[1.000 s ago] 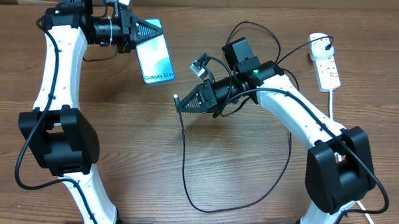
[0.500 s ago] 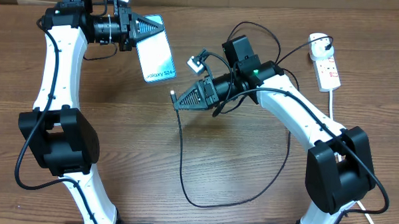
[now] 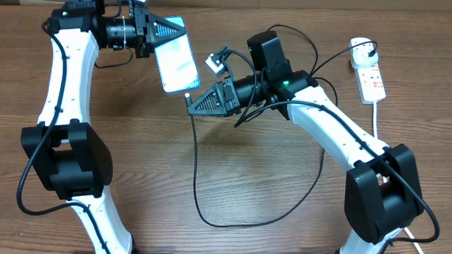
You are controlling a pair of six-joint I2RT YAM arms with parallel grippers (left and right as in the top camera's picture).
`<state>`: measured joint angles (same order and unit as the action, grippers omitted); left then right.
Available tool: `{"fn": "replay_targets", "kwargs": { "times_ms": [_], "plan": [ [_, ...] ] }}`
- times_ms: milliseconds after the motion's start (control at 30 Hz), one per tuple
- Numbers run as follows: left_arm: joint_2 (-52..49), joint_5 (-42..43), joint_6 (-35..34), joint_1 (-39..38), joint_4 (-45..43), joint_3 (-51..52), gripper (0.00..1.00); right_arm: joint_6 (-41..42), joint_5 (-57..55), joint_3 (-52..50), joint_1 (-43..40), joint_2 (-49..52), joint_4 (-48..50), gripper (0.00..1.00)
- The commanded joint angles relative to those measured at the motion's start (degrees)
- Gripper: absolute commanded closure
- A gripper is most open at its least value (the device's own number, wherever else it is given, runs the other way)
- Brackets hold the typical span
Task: Plug charger to phone and switch on socket
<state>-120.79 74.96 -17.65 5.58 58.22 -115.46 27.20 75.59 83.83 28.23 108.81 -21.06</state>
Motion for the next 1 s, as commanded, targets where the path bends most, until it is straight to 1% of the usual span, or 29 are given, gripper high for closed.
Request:
{"fn": "replay_targets", "kwargs": {
  "times_ms": [0,733,967],
  "plan": [
    [1.09,4.26,-0.79,-0.37,-0.22,-0.94,0.96,2.43,0.13,-0.13,0.44,-0.59,0.50,0.96],
    [1.09,4.59,-0.76,-0.37,-0.20,-0.94,0.96,3.06,0.61,-0.13,1.07,-0.59,3.56,0.96],
    [1.09,4.59,-0.74,-0.42,0.02,-0.94,0.95,4.59,0.61,-0.13,1.07,-0.59,5.62,0.96]
  ]
}}
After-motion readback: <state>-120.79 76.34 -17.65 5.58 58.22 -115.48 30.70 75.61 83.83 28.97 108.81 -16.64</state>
